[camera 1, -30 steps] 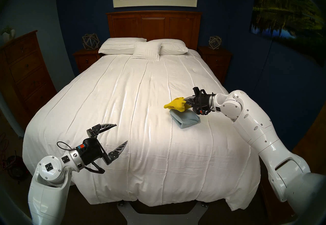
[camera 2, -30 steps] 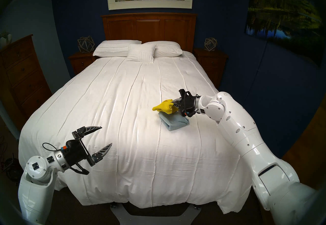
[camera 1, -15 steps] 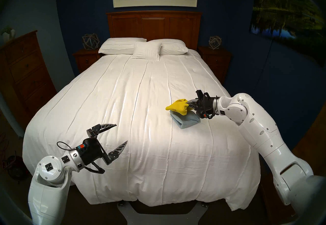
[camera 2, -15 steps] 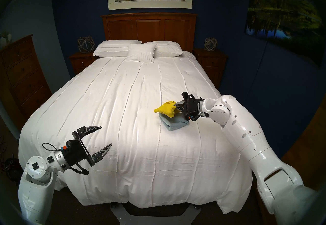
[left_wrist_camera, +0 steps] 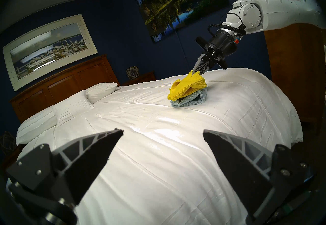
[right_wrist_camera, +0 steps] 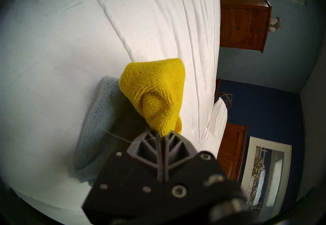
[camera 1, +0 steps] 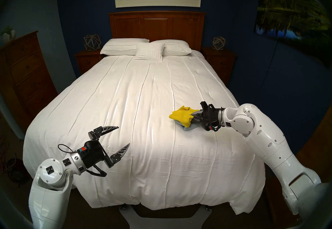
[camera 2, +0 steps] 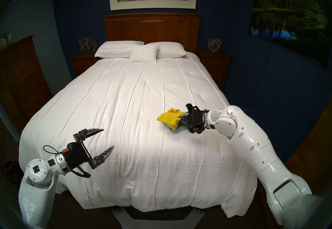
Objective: Fold the hand towels twice and stack them up
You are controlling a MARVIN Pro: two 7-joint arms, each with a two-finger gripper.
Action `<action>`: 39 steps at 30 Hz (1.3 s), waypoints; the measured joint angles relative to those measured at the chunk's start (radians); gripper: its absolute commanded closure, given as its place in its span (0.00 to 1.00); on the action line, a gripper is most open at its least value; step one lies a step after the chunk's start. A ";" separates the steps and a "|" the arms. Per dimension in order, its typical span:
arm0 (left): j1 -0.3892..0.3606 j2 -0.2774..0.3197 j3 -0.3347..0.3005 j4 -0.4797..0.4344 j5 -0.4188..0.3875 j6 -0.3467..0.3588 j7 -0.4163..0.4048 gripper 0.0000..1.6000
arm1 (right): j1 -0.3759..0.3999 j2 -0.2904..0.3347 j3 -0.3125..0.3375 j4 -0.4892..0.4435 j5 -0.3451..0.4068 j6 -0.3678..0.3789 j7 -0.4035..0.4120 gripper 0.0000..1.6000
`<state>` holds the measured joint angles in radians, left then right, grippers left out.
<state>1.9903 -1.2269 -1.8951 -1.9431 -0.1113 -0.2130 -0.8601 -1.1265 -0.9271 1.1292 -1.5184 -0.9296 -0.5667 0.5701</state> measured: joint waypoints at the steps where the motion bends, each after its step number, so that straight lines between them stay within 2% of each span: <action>1: 0.000 0.000 0.000 0.000 0.000 0.000 0.000 0.00 | -0.002 0.001 0.000 0.000 0.000 0.001 0.000 0.97; 10: 0.000 -0.001 -0.001 0.000 0.000 0.000 -0.001 0.00 | -0.024 0.013 0.000 0.002 -0.007 0.004 -0.003 0.84; 11: 0.000 -0.001 -0.001 0.000 0.001 0.000 -0.001 0.00 | -0.025 0.016 0.000 0.003 -0.009 0.004 -0.003 0.78; 14: 0.000 -0.001 -0.001 0.000 0.001 0.000 -0.001 0.00 | -0.026 0.018 -0.001 0.004 -0.012 0.004 -0.003 0.74; 15: 0.000 -0.001 -0.001 0.000 0.001 0.000 -0.001 0.00 | -0.027 0.018 -0.001 0.005 -0.014 0.004 -0.003 0.69; 26: -0.001 -0.002 -0.001 0.000 0.001 0.000 -0.003 0.00 | -0.030 0.015 -0.002 0.020 0.004 -0.011 0.014 0.53; 27: -0.001 -0.003 -0.001 0.000 0.002 0.000 -0.003 0.00 | -0.031 0.014 -0.001 0.020 0.010 -0.013 0.020 0.44; 28: -0.001 -0.003 -0.001 0.000 0.002 0.000 -0.003 0.00 | -0.033 0.014 -0.001 0.021 0.016 -0.015 0.027 0.24; 30: -0.001 -0.003 -0.002 0.000 0.002 0.000 -0.003 0.00 | -0.036 0.014 0.000 0.022 0.022 -0.017 0.034 0.21; 32: -0.001 -0.003 -0.002 0.000 0.002 0.000 -0.003 0.00 | -0.038 0.014 0.001 0.023 0.027 -0.019 0.040 0.13; 33: -0.001 -0.003 -0.002 0.000 0.002 0.000 -0.003 0.00 | -0.038 0.014 0.002 0.023 0.029 -0.020 0.042 0.13; 34: -0.001 -0.003 -0.002 0.000 0.002 0.000 -0.003 0.00 | -0.039 0.014 0.003 0.023 0.032 -0.021 0.045 0.05; 39: -0.001 -0.004 -0.002 0.000 0.002 0.000 -0.004 0.00 | -0.038 0.015 0.012 0.024 0.051 -0.031 0.062 0.03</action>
<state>1.9891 -1.2307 -1.8970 -1.9433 -0.1091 -0.2125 -0.8639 -1.1645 -0.9123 1.1417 -1.4949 -0.8782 -0.5973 0.6322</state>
